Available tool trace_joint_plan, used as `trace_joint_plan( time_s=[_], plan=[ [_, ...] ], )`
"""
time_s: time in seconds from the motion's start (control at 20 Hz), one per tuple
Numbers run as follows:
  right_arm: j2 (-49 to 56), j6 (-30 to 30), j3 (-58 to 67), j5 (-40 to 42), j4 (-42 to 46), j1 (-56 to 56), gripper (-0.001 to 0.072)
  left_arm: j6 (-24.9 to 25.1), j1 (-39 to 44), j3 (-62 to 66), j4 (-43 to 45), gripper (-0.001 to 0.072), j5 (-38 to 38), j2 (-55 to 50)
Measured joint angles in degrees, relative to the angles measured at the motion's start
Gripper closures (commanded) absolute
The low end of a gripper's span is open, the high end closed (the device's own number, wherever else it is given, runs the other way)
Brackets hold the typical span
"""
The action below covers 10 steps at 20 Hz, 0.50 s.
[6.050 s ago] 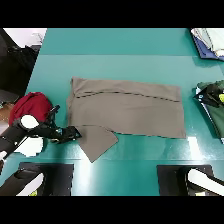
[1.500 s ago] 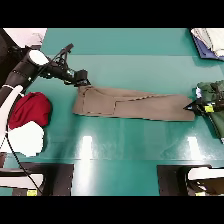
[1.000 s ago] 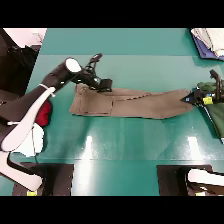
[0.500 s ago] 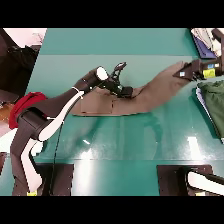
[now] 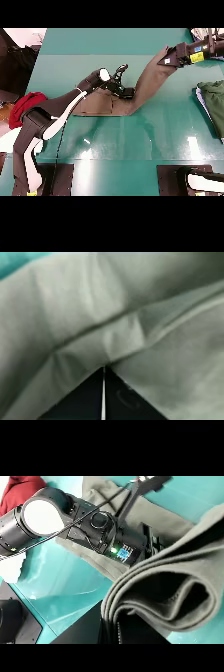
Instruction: Fold the shirts.
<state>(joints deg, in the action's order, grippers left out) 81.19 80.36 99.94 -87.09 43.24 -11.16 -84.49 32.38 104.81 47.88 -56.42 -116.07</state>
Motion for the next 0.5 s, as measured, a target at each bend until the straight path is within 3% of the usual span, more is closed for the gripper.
trace_joint_plan(
  time_s=[0.5],
  plan=[
    [4.0,-1.7,3.0,2.3,0.0,-8.8,0.0694,1.3,-13.2,11.5,7.3,0.0674,-16.1,5.6]
  ],
)
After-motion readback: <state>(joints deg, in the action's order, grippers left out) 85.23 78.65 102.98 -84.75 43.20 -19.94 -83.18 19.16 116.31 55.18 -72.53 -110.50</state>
